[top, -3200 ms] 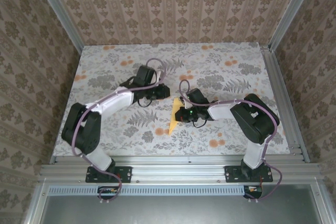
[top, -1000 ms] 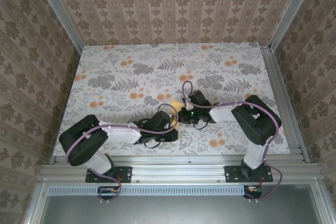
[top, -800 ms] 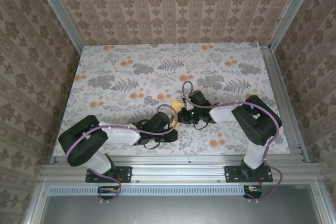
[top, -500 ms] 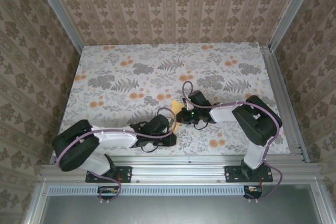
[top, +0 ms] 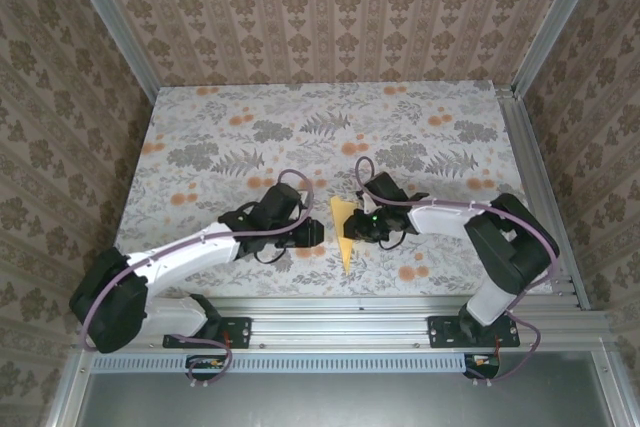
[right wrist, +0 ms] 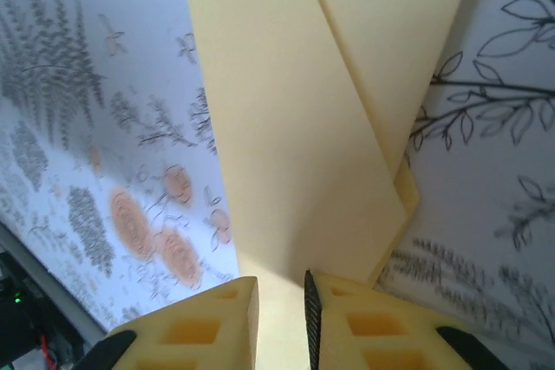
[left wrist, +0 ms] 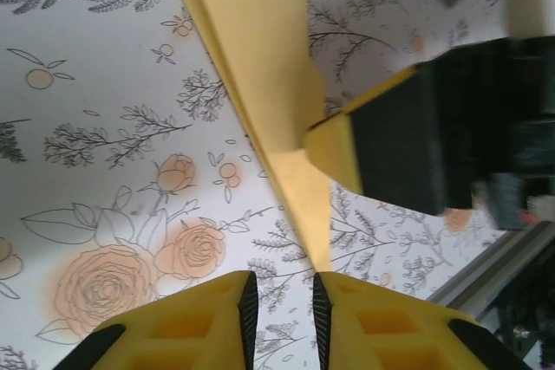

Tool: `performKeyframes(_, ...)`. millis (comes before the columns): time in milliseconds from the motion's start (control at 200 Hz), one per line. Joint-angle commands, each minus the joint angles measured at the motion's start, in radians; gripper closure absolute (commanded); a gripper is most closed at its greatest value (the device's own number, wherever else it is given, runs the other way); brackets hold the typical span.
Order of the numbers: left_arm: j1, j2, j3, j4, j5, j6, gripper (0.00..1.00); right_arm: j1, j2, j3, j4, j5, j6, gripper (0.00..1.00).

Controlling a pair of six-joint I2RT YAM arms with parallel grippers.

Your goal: Fold a paper plane with a square sheet of paper (pick it up from the middle)

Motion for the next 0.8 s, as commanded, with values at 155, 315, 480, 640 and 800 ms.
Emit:
performKeyframes(155,-0.059,0.085,0.067,-0.038,-0.04,0.012,0.54,-0.069,-0.184,-0.023,-0.153,0.045,-0.035,0.68)
performKeyframes(315,-0.142,0.181,0.129,-0.028,-0.128,-0.02,0.49,-0.128,-0.234,-0.082,-0.148,0.012,-0.039,0.65)
performKeyframes(480,-0.166,0.289,0.171,0.009,-0.162,-0.052,0.48,-0.151,-0.264,-0.121,-0.096,-0.053,-0.036,0.64)
performKeyframes(640,-0.164,0.358,0.202,-0.003,-0.203,-0.058,0.51,-0.152,-0.23,-0.145,-0.025,-0.095,-0.017,0.63)
performKeyframes(800,-0.162,0.395,0.211,0.005,-0.203,-0.053,0.62,-0.152,-0.183,-0.156,0.035,-0.129,0.002,0.61)
